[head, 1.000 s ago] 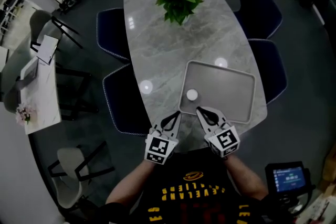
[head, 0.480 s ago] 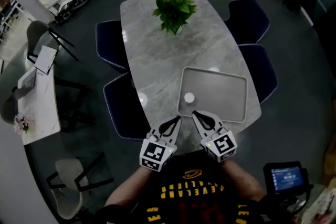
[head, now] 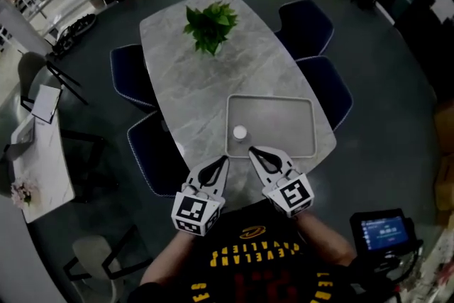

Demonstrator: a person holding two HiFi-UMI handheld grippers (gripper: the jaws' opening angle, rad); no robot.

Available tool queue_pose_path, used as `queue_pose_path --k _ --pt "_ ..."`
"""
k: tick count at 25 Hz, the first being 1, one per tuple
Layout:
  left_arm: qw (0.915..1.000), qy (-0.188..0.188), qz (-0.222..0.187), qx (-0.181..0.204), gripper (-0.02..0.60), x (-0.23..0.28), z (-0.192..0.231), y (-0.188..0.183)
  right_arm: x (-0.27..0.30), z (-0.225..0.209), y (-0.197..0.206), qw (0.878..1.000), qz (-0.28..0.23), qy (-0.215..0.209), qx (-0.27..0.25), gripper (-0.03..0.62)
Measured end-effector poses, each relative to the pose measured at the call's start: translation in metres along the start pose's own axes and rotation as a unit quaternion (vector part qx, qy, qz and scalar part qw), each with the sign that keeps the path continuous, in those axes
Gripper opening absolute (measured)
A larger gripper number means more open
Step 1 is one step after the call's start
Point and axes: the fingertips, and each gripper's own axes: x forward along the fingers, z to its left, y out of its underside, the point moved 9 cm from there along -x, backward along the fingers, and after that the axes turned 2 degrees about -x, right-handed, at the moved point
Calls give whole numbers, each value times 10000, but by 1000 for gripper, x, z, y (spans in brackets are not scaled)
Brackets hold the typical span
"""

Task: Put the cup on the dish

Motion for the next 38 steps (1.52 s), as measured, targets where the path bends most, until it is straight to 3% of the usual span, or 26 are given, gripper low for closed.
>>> queue_pose_path --k 13,18,31,38 --pt "9986 249 -463 -23 2 -31 -17 -44 -29 22 -56 9970 -634 434 116 6" --pt "9973 418 -604 44 2 -50 -27 -37 -38 53 -59 9956 -800 493 54 6" --pt "9982 488 -326 -92 2 -51 -33 -29 -34 69 -45 9982 -486 333 102 7" --pt "9972 692 -237 -139 2 -38 -35 -23 -41 65 -38 9975 -504 495 67 7"
